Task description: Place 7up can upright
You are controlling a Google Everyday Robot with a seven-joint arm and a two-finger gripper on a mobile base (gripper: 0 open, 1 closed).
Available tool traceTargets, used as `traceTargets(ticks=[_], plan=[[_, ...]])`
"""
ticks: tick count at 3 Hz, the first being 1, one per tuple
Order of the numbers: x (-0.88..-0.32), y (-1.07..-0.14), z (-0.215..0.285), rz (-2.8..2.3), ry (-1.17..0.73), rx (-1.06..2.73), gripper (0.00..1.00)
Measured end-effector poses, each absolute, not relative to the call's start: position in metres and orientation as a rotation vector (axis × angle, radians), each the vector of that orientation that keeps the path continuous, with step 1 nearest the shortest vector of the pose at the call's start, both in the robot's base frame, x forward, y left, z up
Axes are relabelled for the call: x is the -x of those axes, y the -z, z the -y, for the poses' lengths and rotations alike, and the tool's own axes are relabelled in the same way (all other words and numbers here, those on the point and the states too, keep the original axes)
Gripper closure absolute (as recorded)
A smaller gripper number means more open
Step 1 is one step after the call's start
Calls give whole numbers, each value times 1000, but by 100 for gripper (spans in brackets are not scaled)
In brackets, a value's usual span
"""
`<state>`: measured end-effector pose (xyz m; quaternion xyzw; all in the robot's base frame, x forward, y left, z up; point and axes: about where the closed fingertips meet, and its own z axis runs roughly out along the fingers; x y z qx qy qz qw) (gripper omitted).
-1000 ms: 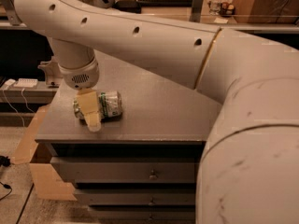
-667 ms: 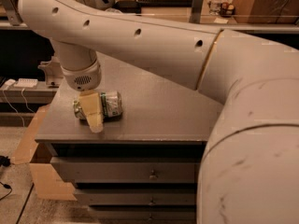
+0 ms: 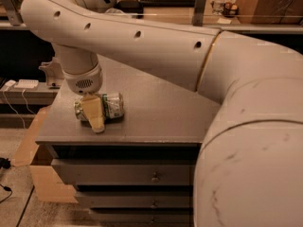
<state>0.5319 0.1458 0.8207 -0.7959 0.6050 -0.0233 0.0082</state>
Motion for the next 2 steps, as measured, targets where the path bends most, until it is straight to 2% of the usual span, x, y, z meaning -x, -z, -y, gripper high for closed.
traceTargets(ticks=[2], plan=[[-533,-826,-149,-1878,67,2508,72]])
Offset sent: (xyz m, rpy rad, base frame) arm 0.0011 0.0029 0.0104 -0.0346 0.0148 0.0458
